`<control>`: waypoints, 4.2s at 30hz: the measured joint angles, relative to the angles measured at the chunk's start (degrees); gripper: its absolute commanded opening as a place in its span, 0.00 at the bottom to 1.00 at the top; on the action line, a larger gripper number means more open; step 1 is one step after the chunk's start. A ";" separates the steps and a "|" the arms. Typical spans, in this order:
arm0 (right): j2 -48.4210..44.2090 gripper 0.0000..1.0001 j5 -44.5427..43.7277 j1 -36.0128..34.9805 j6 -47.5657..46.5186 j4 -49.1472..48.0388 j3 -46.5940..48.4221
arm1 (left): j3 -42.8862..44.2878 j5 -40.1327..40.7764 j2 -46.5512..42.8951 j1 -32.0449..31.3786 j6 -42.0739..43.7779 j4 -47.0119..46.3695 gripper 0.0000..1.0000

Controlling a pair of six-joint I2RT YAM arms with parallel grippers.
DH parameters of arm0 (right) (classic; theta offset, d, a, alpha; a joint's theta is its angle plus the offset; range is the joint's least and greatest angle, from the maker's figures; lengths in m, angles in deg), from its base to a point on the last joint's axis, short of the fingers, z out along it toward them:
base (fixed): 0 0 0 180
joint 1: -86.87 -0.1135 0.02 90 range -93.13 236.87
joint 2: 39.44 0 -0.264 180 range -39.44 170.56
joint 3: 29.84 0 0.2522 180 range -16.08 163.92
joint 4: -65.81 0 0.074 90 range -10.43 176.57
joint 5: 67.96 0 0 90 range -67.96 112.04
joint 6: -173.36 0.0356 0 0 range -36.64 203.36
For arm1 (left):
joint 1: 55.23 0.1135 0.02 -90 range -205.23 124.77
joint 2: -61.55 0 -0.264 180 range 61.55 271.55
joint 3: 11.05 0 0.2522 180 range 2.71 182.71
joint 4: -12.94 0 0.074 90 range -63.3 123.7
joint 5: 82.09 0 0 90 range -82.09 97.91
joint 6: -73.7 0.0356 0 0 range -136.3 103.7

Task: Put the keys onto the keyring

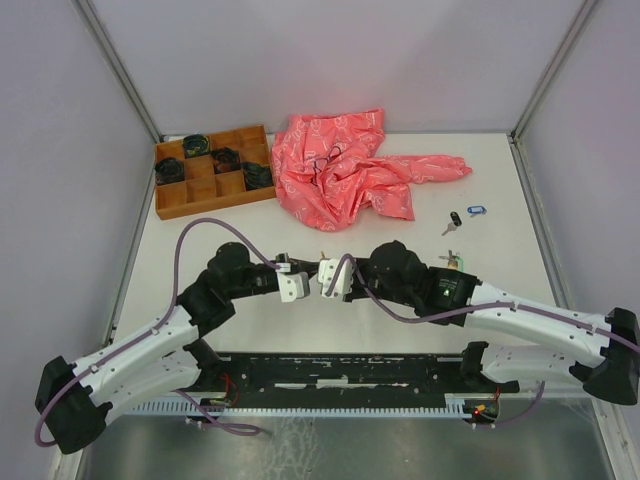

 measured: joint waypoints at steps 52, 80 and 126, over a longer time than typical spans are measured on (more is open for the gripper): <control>0.04 0.01 0.81 0.15 1.66 -1.88 0.00 | -0.20 -1.81 0.33 0.00 0.00 -0.72 0.03; 0.04 0.01 0.72 0.15 2.25 -0.72 0.00 | -0.20 -1.84 0.46 0.00 -0.04 -0.74 0.03; 0.13 0.01 0.90 0.52 2.73 -0.68 0.02 | -0.20 -2.12 1.07 0.04 -0.15 -0.68 0.03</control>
